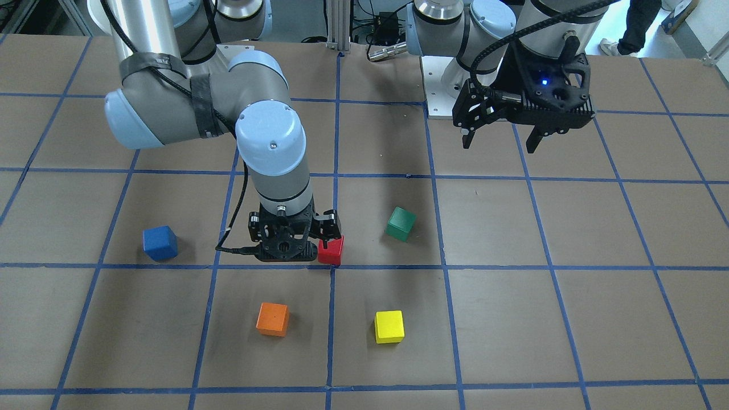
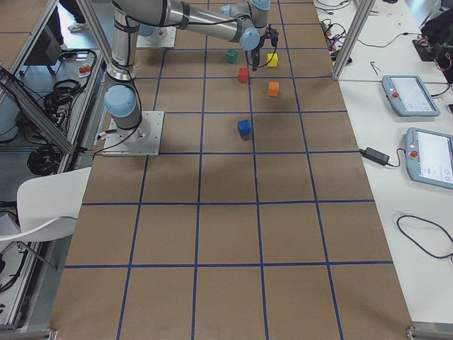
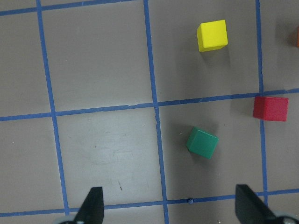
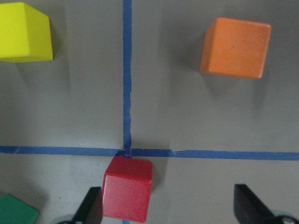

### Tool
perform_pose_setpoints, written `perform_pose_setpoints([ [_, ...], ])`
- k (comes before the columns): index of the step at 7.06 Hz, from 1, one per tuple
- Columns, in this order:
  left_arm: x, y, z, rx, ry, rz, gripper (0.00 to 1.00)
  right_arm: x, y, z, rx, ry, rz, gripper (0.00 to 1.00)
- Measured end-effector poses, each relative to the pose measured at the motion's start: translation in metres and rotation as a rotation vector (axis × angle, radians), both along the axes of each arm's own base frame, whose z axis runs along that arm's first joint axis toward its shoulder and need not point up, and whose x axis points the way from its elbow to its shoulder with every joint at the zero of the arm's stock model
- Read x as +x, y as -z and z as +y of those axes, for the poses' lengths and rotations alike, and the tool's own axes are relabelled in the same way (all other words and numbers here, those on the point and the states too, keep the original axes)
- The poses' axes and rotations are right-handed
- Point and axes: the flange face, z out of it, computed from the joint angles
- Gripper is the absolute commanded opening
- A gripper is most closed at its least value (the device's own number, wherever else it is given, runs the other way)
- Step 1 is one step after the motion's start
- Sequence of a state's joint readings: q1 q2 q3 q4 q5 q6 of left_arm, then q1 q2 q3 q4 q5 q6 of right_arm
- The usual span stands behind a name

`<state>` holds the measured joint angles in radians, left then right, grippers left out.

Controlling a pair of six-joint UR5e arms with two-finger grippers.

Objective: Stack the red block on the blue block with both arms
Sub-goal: 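Move the right gripper over the red cube at the table center, then lower the right gripper and grasp the red cube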

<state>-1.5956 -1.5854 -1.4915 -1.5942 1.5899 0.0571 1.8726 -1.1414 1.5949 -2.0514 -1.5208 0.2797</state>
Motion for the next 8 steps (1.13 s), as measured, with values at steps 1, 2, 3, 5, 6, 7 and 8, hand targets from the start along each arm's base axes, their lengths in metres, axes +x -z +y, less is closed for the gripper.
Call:
perform_pose_setpoints([
  [1, 0.000, 0.003, 0.004, 0.009, 0.002, -0.002, 1.00, 0.006, 0.015, 0.000, 0.023, 0.007, -0.018, 1.00],
  [2, 0.000, 0.006, 0.004, 0.015, 0.004, -0.002, 1.00, 0.013, 0.030, 0.003, 0.053, 0.026, -0.041, 1.00],
  [3, -0.001, 0.008, 0.005, 0.017, 0.005, -0.002, 1.00, 0.017, 0.042, 0.006, 0.078, 0.037, -0.052, 1.00],
  [5, -0.002, 0.011, 0.005, 0.020, 0.000, 0.001, 1.00, 0.017, 0.066, 0.016, 0.128, 0.053, -0.046, 1.00],
  [6, -0.002, 0.011, 0.005, 0.021, -0.002, 0.004, 1.00, 0.015, 0.074, 0.021, 0.146, 0.056, -0.041, 1.00],
  [7, -0.003, 0.011, 0.006, 0.022, -0.004, 0.007, 1.00, 0.015, 0.079, 0.023, 0.156, 0.057, -0.038, 1.00],
  [8, -0.003, 0.012, 0.005, 0.023, -0.006, 0.008, 1.00, 0.016, 0.080, 0.025, 0.163, 0.058, -0.051, 1.00],
])
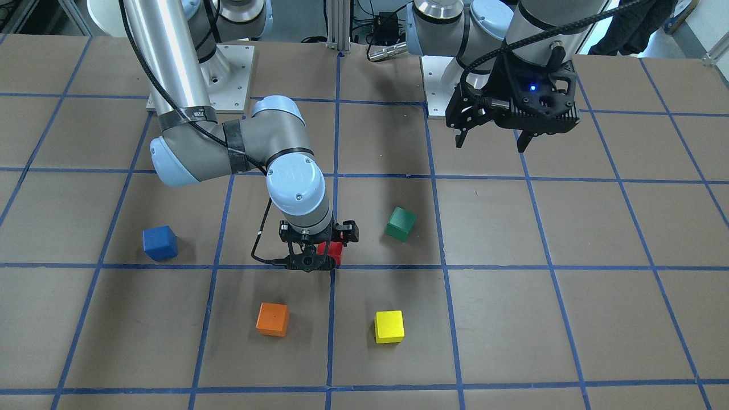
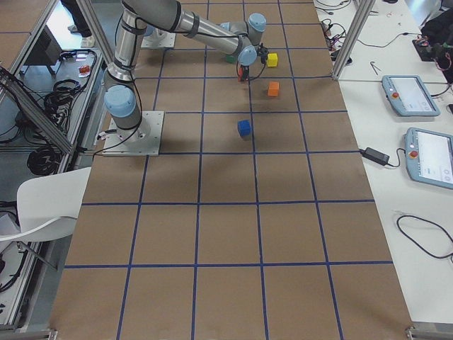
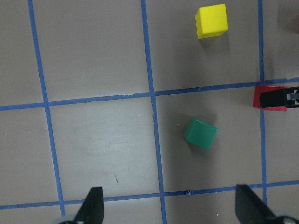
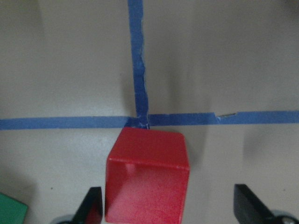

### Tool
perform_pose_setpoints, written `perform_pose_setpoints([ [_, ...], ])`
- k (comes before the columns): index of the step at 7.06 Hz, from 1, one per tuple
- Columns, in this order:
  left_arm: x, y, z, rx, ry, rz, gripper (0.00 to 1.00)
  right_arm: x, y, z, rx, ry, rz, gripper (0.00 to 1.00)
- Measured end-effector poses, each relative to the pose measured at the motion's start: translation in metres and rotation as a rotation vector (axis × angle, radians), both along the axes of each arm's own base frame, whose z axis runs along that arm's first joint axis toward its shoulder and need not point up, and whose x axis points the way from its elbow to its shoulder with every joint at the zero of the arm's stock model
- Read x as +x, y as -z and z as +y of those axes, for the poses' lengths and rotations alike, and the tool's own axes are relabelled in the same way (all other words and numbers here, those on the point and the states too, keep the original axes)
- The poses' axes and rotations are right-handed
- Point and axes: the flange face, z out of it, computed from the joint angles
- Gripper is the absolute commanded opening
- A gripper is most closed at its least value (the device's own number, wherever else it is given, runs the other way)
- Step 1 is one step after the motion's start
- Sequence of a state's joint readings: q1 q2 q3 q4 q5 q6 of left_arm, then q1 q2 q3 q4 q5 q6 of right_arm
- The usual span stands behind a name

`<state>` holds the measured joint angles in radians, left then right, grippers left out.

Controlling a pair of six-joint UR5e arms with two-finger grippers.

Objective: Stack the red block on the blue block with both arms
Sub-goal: 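Lower the right gripper and grasp the red cube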

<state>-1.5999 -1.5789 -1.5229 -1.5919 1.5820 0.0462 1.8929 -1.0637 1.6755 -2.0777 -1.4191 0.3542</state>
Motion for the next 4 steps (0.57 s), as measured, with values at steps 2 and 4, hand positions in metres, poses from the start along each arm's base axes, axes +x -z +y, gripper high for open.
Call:
perform_pose_setpoints([
  [2, -0.0001, 0.0004, -0.0004, 0.000, -0.002, 0.000, 1.00, 0.0090, -0.0011, 0.0027, 0.026, 0.012, -0.088, 1.00],
  [4, 0.0000, 0.0006, -0.0004, 0.001, -0.002, 0.000, 1.00, 0.0105, 0.0031, 0.0019, 0.029, 0.011, -0.100, 0.21],
])
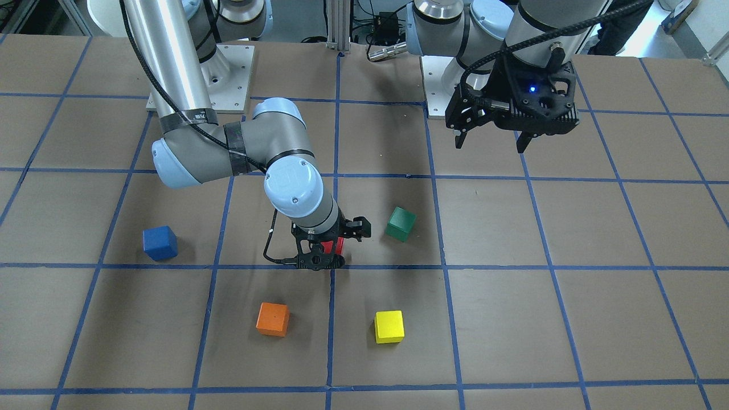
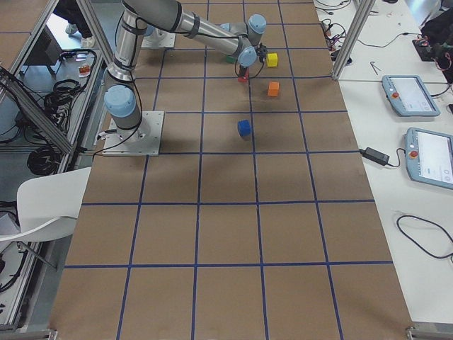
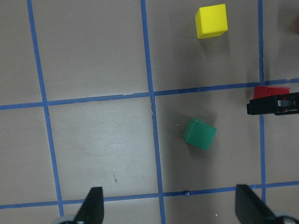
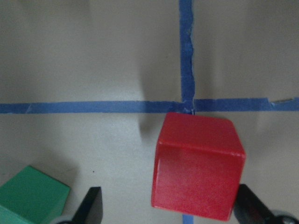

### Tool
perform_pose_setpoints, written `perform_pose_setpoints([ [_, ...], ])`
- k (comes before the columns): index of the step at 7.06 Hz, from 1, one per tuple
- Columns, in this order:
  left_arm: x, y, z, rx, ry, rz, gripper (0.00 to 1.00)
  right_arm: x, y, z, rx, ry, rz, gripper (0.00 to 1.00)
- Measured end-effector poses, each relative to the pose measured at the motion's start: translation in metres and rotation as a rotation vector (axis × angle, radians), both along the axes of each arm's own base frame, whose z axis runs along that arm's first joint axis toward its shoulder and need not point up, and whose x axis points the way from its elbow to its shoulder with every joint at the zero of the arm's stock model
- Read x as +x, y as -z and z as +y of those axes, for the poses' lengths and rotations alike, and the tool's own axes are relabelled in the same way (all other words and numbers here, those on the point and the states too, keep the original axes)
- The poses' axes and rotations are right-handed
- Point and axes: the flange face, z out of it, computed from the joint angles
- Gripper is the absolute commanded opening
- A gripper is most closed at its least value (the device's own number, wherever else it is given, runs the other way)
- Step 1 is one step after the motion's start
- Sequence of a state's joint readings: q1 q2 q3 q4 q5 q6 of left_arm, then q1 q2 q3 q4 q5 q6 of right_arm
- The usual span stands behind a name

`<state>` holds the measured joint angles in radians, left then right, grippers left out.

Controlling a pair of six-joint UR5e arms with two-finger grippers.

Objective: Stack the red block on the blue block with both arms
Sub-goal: 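Lower the right gripper and grasp the red cube, then carry the red cube with the right gripper over the blue cube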

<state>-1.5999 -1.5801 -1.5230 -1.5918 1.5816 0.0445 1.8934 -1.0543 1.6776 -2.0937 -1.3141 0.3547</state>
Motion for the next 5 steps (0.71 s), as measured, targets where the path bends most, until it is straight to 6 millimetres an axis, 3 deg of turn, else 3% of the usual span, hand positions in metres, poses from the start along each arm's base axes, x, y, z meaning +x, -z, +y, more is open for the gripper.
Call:
perform_pose_setpoints([
  [1, -0.0001, -0.0001, -0.0002, -0.001, 0.000, 0.000, 1.00, -0.0008, 0.0018, -0.0019, -0.010, -0.002, 0.006, 0.00],
  [3, -0.0002, 0.0002, -0.0008, 0.000, 0.001, 0.001, 1.00, -0.0043, 0.0050, -0.0045, -0.025, -0.010, 0.039, 0.00],
  [5, -0.0002, 0.0006, -0.0011, 0.000, 0.001, 0.002, 1.00, -0.0092, -0.0046, -0.0097, -0.052, -0.002, 0.071, 0.00],
])
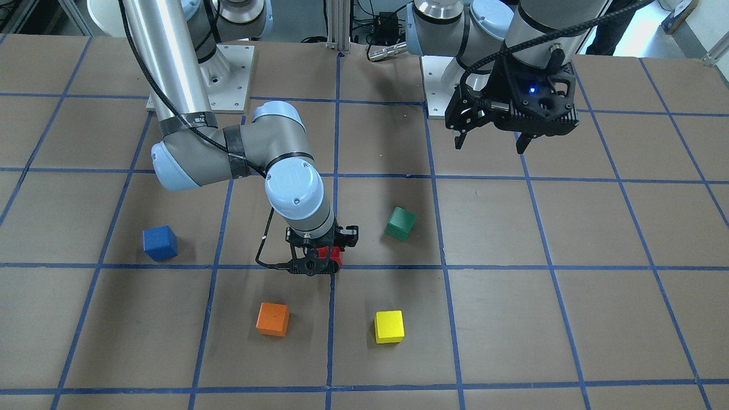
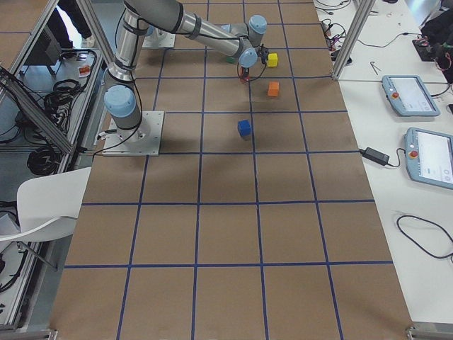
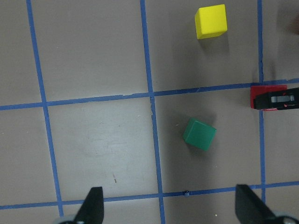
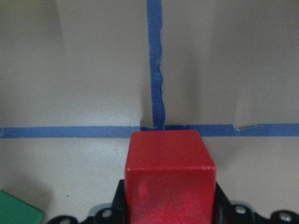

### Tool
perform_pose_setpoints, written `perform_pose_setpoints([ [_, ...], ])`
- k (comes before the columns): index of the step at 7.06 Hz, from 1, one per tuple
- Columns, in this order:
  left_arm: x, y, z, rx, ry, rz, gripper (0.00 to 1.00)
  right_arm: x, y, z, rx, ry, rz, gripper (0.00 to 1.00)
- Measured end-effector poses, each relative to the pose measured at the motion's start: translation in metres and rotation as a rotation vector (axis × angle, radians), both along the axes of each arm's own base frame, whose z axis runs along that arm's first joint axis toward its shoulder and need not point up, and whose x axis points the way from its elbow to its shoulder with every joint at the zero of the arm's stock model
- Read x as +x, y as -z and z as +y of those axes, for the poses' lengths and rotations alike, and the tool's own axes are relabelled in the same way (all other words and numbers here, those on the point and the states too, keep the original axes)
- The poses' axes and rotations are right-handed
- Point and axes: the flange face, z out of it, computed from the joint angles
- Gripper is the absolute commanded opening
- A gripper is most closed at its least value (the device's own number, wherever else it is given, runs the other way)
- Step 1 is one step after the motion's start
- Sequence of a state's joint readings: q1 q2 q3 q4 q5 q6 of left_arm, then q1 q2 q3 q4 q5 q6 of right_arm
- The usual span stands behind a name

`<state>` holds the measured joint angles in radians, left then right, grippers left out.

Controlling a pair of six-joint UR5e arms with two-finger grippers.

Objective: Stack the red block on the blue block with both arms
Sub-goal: 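Carry the red cube with the right gripper over the blue cube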

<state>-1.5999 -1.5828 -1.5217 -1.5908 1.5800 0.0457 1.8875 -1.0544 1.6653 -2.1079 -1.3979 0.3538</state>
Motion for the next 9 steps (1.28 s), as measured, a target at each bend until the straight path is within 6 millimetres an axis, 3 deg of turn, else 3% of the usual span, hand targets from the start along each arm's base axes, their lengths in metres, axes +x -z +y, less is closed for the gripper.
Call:
perform_pose_setpoints([
  [2, 0.000, 0.000, -0.001, 0.000, 0.000, 0.000, 1.00, -0.012, -0.036, -0.006, -0.032, 0.018, 0.010, 0.00],
  [4, 0.000, 0.000, -0.001, 0.001, -0.001, 0.000, 1.00, -0.054, -0.077, -0.018, -0.037, 0.056, 0.056, 0.00],
  [5, 0.000, 0.000, -0.001, 0.001, -0.001, 0.000, 1.00, -0.086, -0.098, -0.022, -0.030, 0.067, 0.071, 0.00],
  [7, -0.001, 0.000, -0.001, -0.004, 0.001, 0.000, 1.00, -0.176, -0.124, -0.024, 0.003, 0.010, 0.120, 0.00],
  [9, -0.001, 0.000, -0.001, -0.004, 0.002, 0.000, 1.00, -0.249, -0.117, -0.011, 0.031, -0.096, 0.114, 0.00],
])
